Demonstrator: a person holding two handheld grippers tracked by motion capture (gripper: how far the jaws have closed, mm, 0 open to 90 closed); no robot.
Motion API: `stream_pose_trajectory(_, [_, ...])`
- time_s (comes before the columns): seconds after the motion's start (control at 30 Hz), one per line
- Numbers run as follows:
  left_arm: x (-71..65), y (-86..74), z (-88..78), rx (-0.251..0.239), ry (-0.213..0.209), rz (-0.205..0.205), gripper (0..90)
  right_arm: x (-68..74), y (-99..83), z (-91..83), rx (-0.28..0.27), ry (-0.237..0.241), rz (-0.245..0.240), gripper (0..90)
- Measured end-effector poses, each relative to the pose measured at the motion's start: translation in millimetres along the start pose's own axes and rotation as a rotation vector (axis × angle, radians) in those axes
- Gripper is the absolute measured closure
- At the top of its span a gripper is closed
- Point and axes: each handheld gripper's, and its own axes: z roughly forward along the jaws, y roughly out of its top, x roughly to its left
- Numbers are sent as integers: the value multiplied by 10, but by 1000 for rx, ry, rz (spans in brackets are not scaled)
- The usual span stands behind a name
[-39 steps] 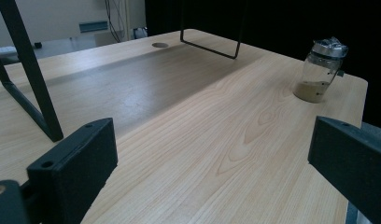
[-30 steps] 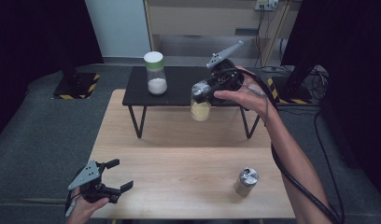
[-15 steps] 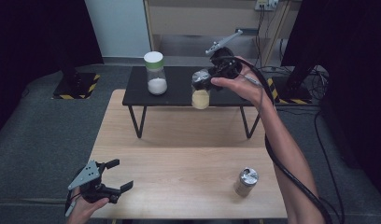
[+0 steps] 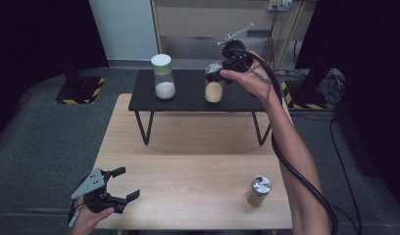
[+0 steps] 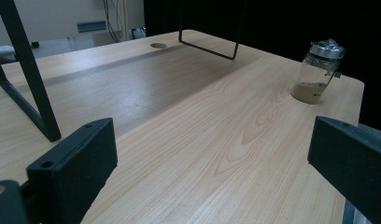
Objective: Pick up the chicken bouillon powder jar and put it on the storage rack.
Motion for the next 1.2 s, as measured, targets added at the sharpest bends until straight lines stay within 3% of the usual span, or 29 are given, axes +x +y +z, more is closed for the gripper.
stream_pose_trajectory(0.13, [4,-6,-1,-3,-1,-2,6,-7,18,98,11,-25,10,350])
stream_pose_trajectory(0.37, [9,-6,0,-2,-4,-2,6,-56,82,233,18,-21,15,350])
stream_pose_trajectory(0.67, [14,-8,-1,-3,-7,-2,6,-78,140,311,27,-16,28,350])
stream_pose_trajectory(1.2, [15,-8,2,-2,-8,-1,7,-141,58,395,19,-14,50,349])
